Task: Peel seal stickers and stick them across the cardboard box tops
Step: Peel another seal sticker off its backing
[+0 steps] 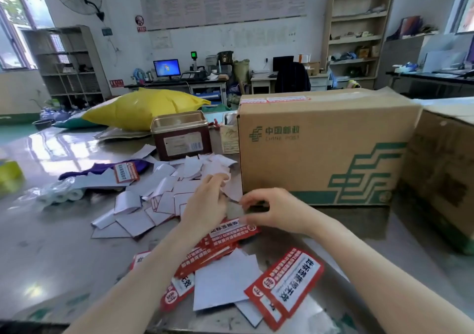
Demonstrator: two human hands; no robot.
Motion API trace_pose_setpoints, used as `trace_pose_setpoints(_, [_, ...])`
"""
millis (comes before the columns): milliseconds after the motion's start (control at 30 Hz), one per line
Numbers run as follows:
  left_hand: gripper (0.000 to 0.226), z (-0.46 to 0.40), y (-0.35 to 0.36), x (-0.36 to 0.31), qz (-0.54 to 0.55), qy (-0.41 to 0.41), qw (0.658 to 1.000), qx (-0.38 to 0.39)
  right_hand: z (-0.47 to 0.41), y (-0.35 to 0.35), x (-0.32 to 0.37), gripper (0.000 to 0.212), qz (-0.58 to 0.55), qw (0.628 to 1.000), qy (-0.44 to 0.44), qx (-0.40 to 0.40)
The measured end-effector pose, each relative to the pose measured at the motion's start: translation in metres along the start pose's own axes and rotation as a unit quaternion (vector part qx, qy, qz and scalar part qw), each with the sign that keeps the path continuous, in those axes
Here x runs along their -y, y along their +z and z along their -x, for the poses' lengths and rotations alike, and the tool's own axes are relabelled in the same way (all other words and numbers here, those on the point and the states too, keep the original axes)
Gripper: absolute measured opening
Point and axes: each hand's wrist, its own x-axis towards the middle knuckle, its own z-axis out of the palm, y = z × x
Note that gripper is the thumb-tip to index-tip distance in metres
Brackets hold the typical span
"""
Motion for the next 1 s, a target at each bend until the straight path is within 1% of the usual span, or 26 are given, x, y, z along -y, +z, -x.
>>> trace_pose_setpoints(67, [0.036,0.000,0.007,0.013,0.019,-0.016,1.000,-0.001,0.000,0.012,-0.001,0.057,0.002,0.998,0.015,0.066])
trace_pose_setpoints(133, [0.034,0.001,0.012,0.023,0.034,-0.024,0.999,0.004,0.002,0.019,-0.004,0.066,0.029,0.995,-0.001,0.091])
trace_pose_setpoints(167, [0.033,0.002,0.014,0.027,0.048,-0.027,0.998,-0.001,0.001,0.021,-0.006,0.068,0.042,0.995,-0.012,0.090])
trace_pose_setpoints(300, [0.027,0.002,0.012,0.028,0.095,-0.019,0.995,-0.007,-0.003,0.022,-0.014,0.067,0.085,0.994,-0.034,0.051])
trace_pose_setpoints(433, [0.021,0.009,0.009,0.023,0.074,0.019,0.997,0.026,-0.002,0.020,-0.016,0.060,0.077,0.995,-0.044,0.041])
trace_pose_setpoints(533, [0.017,0.012,0.005,0.023,0.100,0.012,0.994,0.032,0.002,0.018,-0.018,0.056,0.063,0.997,-0.047,0.026])
trace_pose_setpoints(633, [0.022,0.013,0.000,0.020,0.133,-0.016,0.989,0.068,0.005,0.014,-0.019,0.055,0.062,0.996,-0.059,-0.034])
trace_pose_setpoints(700, [0.023,0.014,-0.003,0.018,0.175,-0.052,0.980,0.075,0.006,0.013,-0.019,0.052,0.066,0.992,-0.068,-0.087])
trace_pose_setpoints(767, [0.020,0.014,-0.006,0.017,0.240,-0.088,0.964,0.079,0.007,0.012,-0.019,0.053,0.065,0.988,-0.068,-0.120])
trace_pose_setpoints(900, [0.029,0.013,-0.011,0.019,0.369,-0.151,0.912,0.092,0.007,0.015,-0.019,0.053,0.046,0.990,-0.055,-0.122])
trace_pose_setpoints(933, [0.030,0.012,-0.012,0.019,0.388,-0.159,0.904,0.087,0.006,0.016,-0.019,0.053,0.027,0.991,-0.049,-0.124])
trace_pose_setpoints(1000, [0.029,0.011,-0.012,0.020,0.396,-0.166,0.900,0.080,0.005,0.017,-0.019,0.050,-0.027,0.990,-0.034,-0.136])
